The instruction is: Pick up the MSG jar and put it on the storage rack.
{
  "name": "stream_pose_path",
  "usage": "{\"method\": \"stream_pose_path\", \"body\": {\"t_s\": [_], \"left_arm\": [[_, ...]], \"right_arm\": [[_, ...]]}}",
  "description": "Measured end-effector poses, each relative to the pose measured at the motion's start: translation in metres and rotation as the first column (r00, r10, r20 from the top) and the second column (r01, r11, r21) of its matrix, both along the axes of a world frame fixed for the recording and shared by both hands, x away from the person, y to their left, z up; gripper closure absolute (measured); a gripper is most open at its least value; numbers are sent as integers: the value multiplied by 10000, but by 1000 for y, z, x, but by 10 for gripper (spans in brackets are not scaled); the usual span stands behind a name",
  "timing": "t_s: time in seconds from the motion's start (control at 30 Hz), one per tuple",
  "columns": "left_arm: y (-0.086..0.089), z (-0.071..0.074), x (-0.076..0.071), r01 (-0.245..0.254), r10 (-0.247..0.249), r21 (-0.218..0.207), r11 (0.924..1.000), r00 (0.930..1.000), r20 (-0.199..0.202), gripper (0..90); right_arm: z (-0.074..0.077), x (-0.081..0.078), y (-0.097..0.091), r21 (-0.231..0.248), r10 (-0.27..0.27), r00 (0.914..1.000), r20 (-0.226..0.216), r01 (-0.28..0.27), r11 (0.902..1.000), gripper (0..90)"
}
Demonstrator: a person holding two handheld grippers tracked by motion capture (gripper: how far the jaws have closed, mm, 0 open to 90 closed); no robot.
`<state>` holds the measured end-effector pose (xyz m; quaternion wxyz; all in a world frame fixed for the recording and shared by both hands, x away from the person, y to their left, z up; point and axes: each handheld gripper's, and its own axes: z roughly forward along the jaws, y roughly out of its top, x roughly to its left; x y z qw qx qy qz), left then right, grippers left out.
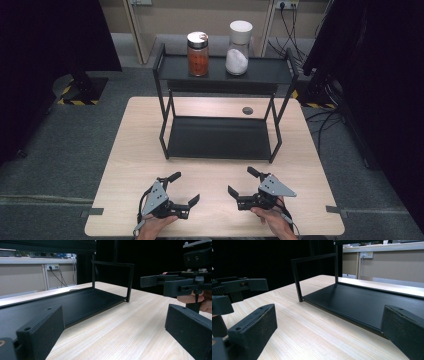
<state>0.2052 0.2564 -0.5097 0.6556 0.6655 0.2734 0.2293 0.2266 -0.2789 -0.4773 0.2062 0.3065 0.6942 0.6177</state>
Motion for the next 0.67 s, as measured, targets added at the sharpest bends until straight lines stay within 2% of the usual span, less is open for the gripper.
{"method": "stream_pose_path", "body": {"t_s": [0.67], "left_arm": [[0, 0, 1, -3, 3, 20, 10000, 10000, 5, 19]], "right_arm": [[0, 1, -1, 95, -9, 10000, -61, 9, 10000, 9]]}}
